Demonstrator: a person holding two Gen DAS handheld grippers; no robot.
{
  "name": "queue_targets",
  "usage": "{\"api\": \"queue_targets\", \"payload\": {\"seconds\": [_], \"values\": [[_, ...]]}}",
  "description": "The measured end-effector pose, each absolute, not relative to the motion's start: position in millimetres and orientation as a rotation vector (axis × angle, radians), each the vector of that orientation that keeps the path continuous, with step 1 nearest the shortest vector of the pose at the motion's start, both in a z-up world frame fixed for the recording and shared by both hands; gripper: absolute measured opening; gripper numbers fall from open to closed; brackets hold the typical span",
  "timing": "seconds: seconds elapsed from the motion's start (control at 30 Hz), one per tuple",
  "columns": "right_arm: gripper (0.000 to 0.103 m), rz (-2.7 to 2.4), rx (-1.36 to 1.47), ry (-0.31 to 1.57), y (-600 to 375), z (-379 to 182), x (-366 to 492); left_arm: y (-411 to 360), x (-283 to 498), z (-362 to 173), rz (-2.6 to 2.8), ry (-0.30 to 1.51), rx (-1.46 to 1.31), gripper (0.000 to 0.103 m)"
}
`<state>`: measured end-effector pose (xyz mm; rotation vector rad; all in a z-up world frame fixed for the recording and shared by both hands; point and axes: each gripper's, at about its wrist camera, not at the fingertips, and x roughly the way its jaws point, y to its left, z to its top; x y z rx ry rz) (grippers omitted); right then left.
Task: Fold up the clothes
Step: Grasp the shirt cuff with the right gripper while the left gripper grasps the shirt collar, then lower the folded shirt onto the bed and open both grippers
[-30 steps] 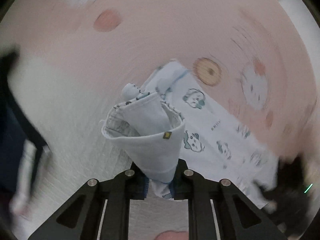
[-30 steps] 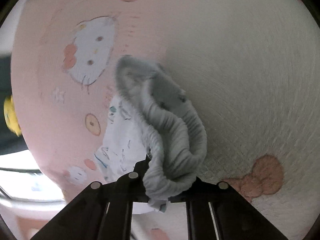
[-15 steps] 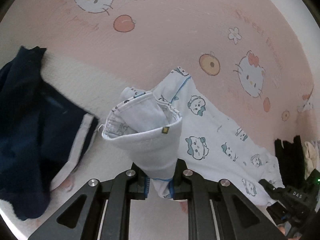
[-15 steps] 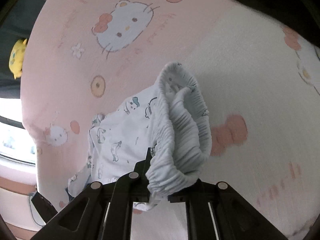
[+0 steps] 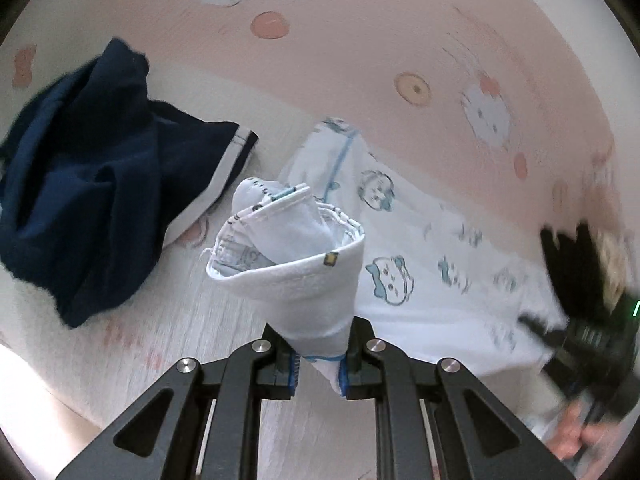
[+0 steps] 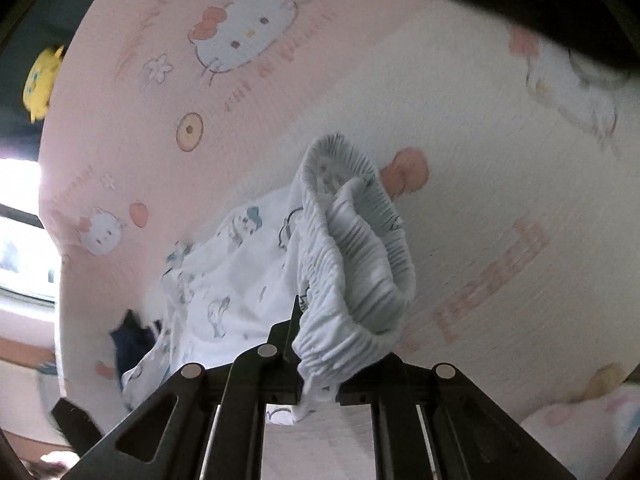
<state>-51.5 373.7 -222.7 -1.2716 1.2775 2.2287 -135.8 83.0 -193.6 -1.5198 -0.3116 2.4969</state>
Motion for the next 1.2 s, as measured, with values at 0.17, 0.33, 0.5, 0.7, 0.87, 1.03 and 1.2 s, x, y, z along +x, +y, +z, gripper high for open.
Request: {"api": "queue_targets", "payload": {"seconds": [0.17, 0.33, 0.5, 0.7, 0.87, 1.03, 1.2], "values": [[0.008, 2.221, -1.289, 1.255, 377.5, -223.7, -43.8, 88.2, -124.4, -187.0, 2.534, -0.296, -1.469, 0.012], [0.008, 2.194, -1.318, 1.253, 383.1, -228.5, -58.9, 96.9, -121.1, -190.1, 2.529, -0.229, -1.466, 0.012], [0.028, 2.184, -1.369, 1.157, 390.1, -228.2, -70.2, 86.6, -133.0, -199.2, 2.384, -0.517, -1.471, 0.012], [0.064, 2.342, -1.126, 0.914, 388.9, -181.2, -61.3, 64.2, -129.2, -172.8, 2.365, -0.651, -1.393, 0.047], [0.077, 2.378, -0.907, 0.826, 394.4, -150.0, -39.3, 51.0, -124.4, -156.5, 2.427, -0.677, -1.348, 0.077], [0.078, 2.348, -0.952, 0.927, 405.3, -156.3, -45.9, 44.6, -127.2, -154.6, 2.432, -0.662, -1.378, 0.077], [0.077, 2.358, -1.049, 0.854, 395.7, -162.2, -55.0, 45.3, -136.9, -165.1, 2.433, -0.627, -1.435, 0.077]]}}
